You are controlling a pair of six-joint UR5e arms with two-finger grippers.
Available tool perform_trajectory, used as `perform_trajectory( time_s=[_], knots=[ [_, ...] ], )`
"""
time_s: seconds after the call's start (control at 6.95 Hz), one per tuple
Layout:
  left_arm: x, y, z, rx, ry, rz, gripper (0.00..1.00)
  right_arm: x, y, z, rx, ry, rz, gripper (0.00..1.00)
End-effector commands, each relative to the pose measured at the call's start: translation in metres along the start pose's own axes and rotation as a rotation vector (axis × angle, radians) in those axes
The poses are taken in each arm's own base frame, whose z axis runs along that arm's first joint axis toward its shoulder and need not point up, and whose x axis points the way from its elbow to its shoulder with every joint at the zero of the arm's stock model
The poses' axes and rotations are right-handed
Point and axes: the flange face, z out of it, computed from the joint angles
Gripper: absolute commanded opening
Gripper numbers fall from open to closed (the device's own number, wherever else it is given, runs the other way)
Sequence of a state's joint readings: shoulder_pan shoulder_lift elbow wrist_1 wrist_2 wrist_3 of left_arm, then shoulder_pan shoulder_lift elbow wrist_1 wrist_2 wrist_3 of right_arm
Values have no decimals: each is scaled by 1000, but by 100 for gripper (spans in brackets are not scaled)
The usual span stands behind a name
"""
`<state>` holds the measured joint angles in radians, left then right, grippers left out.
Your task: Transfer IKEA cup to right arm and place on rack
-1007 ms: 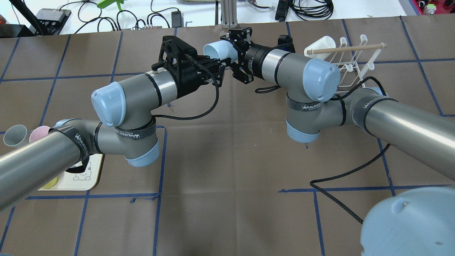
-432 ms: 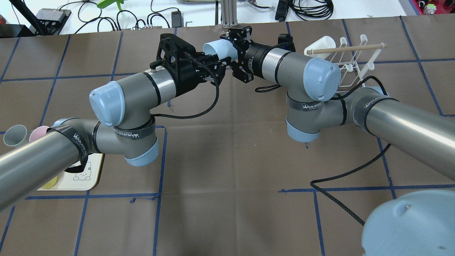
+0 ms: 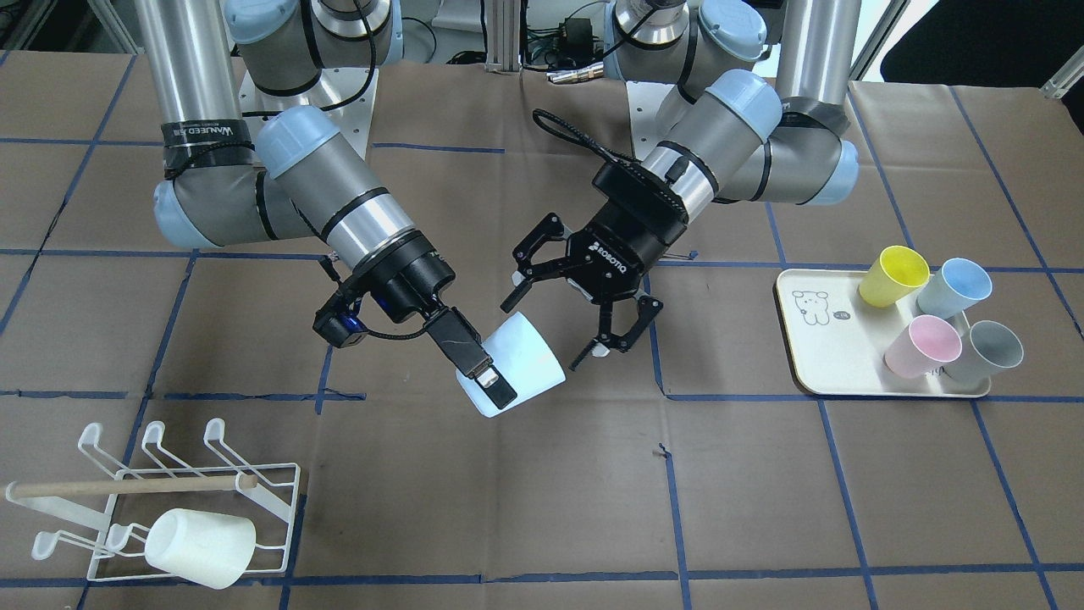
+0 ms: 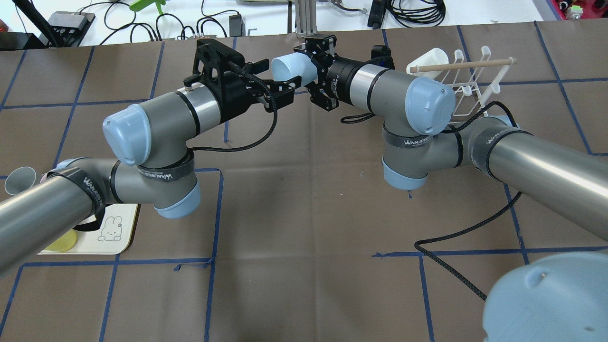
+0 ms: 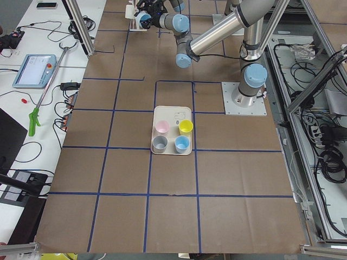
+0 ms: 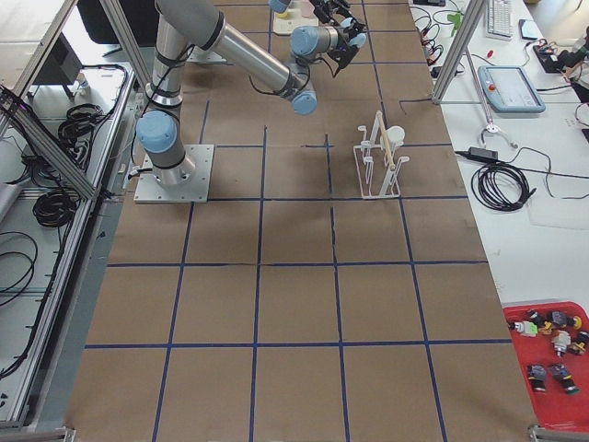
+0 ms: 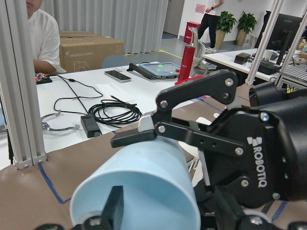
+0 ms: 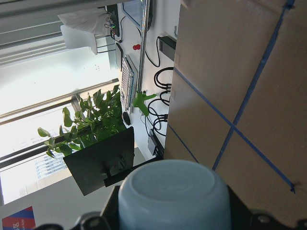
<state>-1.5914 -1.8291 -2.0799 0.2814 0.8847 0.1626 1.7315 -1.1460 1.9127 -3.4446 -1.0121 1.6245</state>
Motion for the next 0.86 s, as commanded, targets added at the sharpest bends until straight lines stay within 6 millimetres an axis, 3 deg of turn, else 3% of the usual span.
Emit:
perform_trajectory(
  time_s=[0.0, 0.14, 0.29, 0.43, 0.72],
  knots=[
    [-47, -4, -46, 4, -79, -74, 99, -4, -8, -3, 11, -15, -13, 39],
    [-67, -6, -67, -21, -121, -129, 99, -13, -19, -6, 22, -34, -17, 39],
    [-72, -11, -74, -56, -130, -172, 99, -25, -39, -15, 59, -73, -76, 39],
    [-73, -16, -78, -100, -135, -209, 99, -35, -58, -26, 104, -103, -216, 39],
    [-88, -50, -103, -285, -264, -338, 99, -43, -92, -46, 191, -117, -515, 36]
  ],
)
